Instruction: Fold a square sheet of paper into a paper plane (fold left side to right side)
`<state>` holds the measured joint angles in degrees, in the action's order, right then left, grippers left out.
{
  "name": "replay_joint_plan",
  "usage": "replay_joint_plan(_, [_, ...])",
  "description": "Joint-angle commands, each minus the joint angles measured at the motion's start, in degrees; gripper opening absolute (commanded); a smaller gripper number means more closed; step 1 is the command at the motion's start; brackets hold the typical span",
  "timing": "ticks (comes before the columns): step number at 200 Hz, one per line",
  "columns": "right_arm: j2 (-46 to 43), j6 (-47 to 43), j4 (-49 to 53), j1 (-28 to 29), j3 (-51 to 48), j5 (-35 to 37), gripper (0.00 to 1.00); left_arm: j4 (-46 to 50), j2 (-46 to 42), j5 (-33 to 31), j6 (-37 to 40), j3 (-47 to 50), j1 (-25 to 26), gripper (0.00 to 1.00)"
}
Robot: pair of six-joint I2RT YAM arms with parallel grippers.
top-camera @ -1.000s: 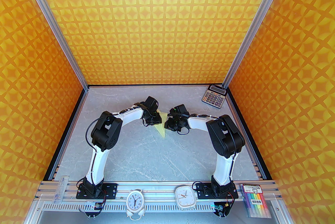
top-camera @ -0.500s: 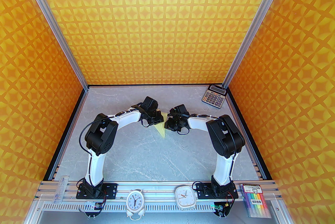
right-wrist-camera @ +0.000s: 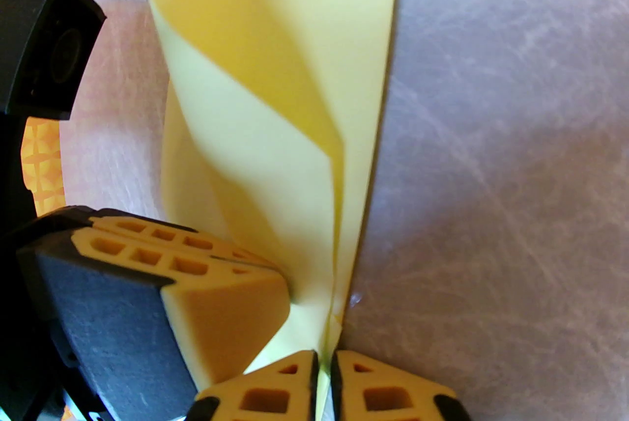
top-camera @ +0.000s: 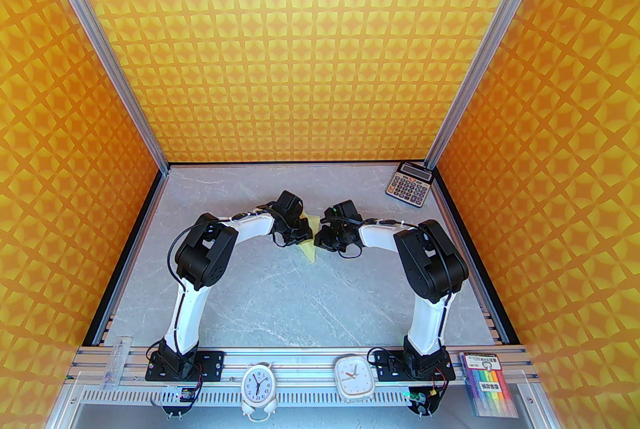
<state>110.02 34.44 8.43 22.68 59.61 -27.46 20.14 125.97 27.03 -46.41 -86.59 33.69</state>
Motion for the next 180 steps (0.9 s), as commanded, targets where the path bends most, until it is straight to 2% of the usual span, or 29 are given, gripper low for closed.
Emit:
replay_joint_plan(1, [0.84,-0.92,-1.29,0.56,-1.77,1.91,0.16,2.45,1.65,0.03,1.24,-1.13,-0.05,0.08])
replay_joint_plan(43, [-4.97,1.38,-2.48,0.53,-4.58,2.93,0.21,3.26,1.73,-0.13,1.68,-1.13,0.03,0.08])
replay_joint_plan(98, [-7.72,8.84,-13.15,1.66,-9.7,-3.76,0.1,3.44,1.65,-0.2,2.02,-2.71,0.17,0.08])
replay_joint_plan(134, [-7.0,11.52,-16.45,1.78,-9.86,-4.37,0.09,3.49,1.93,-0.14,2.1,-2.88,0.36,0.08])
replay_joint_plan(153, [-7.5,10.92,-14.09,1.76,-9.25,-2.51,0.08,4.02,2.08,-0.17,2.33,-3.06,0.42,0.08])
replay_joint_plan(166, [-8.64,9.84,-11.91,1.76,-9.04,-1.07,0.14,4.35,2.32,-0.2,2.33,-3.17,0.41,0.08])
replay_joint_plan(180, [-9.62,8.78,-9.36,1.76,-8.86,-0.17,0.14,4.38,2.5,-0.13,2.29,-3.14,0.57,0.07])
